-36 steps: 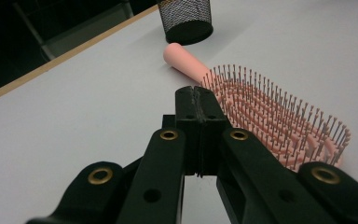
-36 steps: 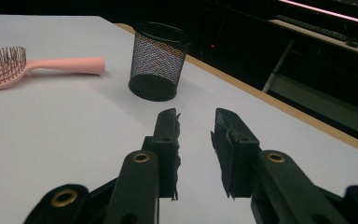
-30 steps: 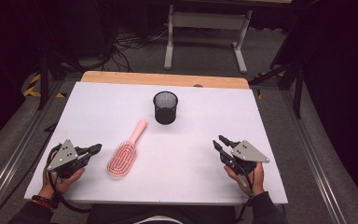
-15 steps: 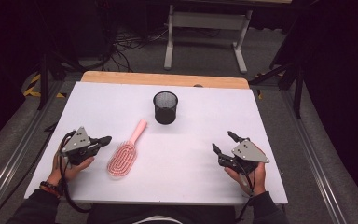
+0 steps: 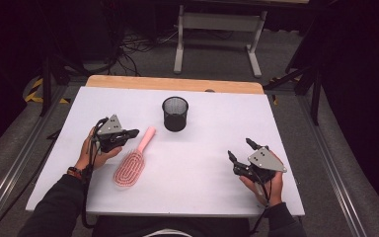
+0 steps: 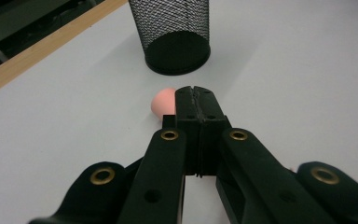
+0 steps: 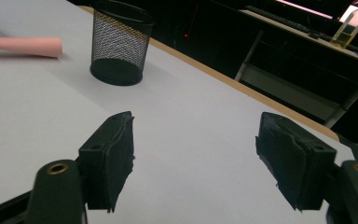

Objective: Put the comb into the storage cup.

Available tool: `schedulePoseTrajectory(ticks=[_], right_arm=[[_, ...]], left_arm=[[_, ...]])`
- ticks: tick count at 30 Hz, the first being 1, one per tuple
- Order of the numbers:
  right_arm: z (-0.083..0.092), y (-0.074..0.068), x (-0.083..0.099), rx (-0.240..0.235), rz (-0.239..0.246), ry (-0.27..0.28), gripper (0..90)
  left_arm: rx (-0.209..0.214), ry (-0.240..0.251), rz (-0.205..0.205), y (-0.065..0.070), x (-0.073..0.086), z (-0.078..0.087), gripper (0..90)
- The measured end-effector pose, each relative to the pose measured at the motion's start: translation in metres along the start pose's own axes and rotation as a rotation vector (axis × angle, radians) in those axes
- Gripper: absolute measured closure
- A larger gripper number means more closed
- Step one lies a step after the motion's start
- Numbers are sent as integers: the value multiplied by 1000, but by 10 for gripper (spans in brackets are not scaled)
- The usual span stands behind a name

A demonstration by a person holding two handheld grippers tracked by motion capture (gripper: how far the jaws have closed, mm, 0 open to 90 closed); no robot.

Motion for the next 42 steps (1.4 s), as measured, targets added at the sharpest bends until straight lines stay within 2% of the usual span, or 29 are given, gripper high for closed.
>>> schedulePoseTrajectory(ticks=[4, 6, 7, 8, 10, 14, 15, 17, 19, 21, 24, 30, 34, 36, 39, 40, 42], right_arm=[[-1, 1, 3, -3, -8, -12, 275], [-3, 0, 4, -9, -9, -22, 275], [-5, -1, 5, -12, -7, -29, 279], [-5, -1, 5, -12, -7, -29, 279], [-6, -4, 6, -21, 5, -34, 285], [-7, -5, 7, -24, 3, -38, 286], [-7, -5, 8, -26, 5, -40, 285], [-7, -4, 8, -26, 2, -40, 285], [-7, -4, 8, -27, 2, -40, 285], [-7, -5, 8, -30, 5, -41, 285], [-6, -6, 6, -38, 10, -29, 286], [-7, -10, 7, -57, 26, -33, 291], [-7, -12, 7, -73, 37, -39, 296], [-7, -12, 7, -74, 37, -40, 297], [-5, -13, 4, -61, 54, -23, 305], [-5, -14, 3, -61, 57, -20, 305], [-4, -16, 1, -65, 68, -15, 305]], left_arm=[[23, -38, 35, -12, 0, -10, 899], [10, -102, 41, -18, 2, -18, 899], [9, -154, 19, -19, 4, -23, 899], [9, -154, 19, -19, 4, -23, 899], [20, -212, 6, -19, 6, -31, 899], [37, -274, -7, -19, 7, -42, 899], [43, -303, -14, -19, 9, -46, 899], [59, -320, -24, -18, 11, -50, 899], [47, -347, -41, -18, 12, -54, 899], [75, -337, -34, -18, 11, -57, 899], [71, -349, -28, -19, 11, -59, 899], [134, -379, -75, -4, 6, -67, 898], [155, -434, -144, 9, 4, -75, 898], [168, -451, -161, 14, 1, -77, 898], [181, -457, -181, 22, -5, -81, 898], [199, -453, -189, 27, -8, -83, 898], [211, -462, -222, 35, -13, -85, 898]])
Point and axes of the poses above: each handheld gripper's, and its own axes: z roughly backward along the jaws, x roughly out of its underside, y roughly to its right, the point moved 8 cm from there along -z, roughly forward along the jaws, and after that the axes turned 2 degrees about -y, right-handed, at the moved point
